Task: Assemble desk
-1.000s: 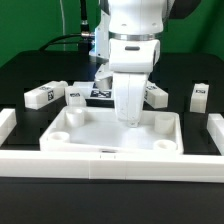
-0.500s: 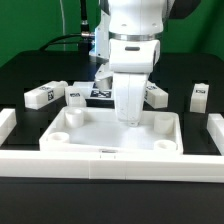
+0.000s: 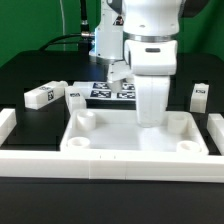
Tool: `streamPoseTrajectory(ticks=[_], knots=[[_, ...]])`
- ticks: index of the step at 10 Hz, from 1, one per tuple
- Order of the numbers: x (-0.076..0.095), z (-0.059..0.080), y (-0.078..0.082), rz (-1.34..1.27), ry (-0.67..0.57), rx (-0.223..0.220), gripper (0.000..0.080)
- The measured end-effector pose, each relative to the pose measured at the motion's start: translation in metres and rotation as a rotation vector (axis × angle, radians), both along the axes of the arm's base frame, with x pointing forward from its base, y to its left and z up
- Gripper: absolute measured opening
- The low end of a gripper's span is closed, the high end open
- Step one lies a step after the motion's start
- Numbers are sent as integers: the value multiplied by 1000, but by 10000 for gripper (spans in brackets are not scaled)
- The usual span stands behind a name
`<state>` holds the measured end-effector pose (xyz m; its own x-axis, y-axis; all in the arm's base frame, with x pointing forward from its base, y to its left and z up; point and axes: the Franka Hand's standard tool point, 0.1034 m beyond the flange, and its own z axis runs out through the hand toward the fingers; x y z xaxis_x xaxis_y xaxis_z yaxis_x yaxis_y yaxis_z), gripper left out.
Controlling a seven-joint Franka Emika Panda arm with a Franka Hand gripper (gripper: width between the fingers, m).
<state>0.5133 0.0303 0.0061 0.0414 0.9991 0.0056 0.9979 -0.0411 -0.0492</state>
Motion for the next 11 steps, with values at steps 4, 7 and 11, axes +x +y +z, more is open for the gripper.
streamPoseTrajectory(ticks=[4,7,11], knots=[[2,0,19,-19,23,4,57],[1,0,23,-35,26,4,58],[2,1,22,-37,24,4,434]])
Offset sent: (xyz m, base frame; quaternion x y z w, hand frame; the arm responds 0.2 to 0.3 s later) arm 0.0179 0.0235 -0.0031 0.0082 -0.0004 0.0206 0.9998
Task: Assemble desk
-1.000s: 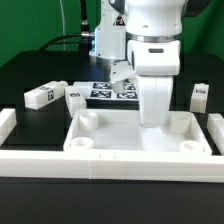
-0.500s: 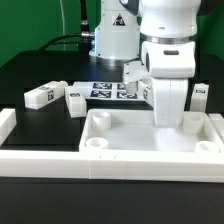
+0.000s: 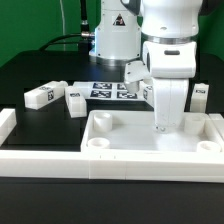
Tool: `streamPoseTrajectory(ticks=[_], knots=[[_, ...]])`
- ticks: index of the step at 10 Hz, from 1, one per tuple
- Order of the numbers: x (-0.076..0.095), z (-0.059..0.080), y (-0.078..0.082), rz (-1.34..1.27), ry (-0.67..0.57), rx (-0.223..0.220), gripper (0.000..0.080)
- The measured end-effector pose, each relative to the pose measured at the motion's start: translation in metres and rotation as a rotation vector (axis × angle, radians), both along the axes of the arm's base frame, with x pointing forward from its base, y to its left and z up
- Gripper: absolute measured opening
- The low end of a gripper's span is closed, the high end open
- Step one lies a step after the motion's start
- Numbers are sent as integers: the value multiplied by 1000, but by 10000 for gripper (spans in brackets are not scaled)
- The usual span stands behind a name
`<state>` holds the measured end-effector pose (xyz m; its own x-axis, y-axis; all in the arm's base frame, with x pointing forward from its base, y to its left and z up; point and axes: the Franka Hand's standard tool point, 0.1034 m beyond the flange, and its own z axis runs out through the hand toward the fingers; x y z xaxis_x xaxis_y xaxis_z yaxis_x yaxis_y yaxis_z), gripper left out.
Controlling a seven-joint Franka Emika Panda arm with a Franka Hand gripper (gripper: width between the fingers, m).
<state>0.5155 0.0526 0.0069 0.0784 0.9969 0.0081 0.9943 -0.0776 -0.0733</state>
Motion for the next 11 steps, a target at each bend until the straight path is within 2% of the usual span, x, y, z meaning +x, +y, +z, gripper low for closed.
streamPoseTrajectory(ticks=[1,3,5,7,8,9,11], knots=[[0,0,0,0,-2,0,619],[-1,5,0,-39,-12,-2,640],[-1,24,1,-142,-28,-15,647],[0,47,15,-290,-59,-23,649],[-8,57,31,-384,-69,-27,649],[-11,60,42,-433,-70,-30,649],[-11,58,38,-428,-66,-31,649]])
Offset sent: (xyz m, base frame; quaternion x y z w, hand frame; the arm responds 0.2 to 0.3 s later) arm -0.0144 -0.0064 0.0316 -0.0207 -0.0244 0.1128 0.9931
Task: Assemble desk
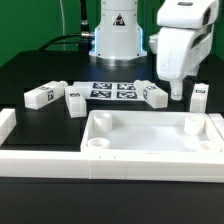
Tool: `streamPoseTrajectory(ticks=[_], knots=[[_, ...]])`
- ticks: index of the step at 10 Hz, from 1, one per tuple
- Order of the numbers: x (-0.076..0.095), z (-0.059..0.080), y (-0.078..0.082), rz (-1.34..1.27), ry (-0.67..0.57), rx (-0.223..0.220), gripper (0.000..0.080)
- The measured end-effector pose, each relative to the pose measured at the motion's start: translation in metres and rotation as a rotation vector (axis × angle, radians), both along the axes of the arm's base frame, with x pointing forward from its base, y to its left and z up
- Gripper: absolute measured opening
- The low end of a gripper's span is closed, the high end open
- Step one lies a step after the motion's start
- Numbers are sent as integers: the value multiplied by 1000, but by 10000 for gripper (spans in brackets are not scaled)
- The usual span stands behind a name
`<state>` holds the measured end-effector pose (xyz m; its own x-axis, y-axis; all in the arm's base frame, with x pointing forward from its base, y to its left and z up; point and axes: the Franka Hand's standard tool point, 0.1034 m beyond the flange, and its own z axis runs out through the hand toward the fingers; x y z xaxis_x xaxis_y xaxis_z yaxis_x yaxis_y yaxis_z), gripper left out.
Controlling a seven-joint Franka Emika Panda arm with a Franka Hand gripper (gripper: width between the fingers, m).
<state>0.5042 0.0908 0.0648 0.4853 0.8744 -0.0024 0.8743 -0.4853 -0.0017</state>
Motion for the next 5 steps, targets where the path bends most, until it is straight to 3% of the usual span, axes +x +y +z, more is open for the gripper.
streamPoseTrajectory(ticks=[2,5], knots=[[0,0,1,-16,1,1,649],[-15,-3,6,-429,-5,8,649]])
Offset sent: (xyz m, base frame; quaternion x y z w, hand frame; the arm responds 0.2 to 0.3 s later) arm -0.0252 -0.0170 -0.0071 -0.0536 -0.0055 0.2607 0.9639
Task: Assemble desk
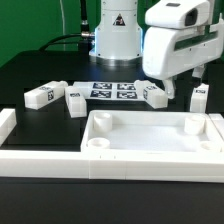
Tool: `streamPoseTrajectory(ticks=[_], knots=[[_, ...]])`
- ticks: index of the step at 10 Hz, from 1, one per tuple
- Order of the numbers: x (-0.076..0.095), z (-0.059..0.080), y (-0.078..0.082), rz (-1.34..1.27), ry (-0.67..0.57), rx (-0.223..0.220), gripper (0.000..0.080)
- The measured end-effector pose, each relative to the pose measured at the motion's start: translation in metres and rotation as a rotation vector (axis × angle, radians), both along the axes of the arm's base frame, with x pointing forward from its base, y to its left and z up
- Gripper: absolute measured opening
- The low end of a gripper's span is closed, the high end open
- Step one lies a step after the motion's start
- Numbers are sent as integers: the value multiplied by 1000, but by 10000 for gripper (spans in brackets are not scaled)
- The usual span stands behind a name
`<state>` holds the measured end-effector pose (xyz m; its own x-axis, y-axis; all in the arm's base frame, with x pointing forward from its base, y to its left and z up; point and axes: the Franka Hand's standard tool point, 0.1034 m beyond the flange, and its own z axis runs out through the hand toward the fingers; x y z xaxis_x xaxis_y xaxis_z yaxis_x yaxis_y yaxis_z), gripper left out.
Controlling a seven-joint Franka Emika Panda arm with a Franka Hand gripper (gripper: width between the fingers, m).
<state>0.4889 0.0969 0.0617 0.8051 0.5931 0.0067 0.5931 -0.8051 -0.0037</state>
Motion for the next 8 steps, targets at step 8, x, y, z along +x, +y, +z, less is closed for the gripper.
streamPoseTrajectory(ticks=[8], knots=[[-14,-9,19,-724,63,51,649]])
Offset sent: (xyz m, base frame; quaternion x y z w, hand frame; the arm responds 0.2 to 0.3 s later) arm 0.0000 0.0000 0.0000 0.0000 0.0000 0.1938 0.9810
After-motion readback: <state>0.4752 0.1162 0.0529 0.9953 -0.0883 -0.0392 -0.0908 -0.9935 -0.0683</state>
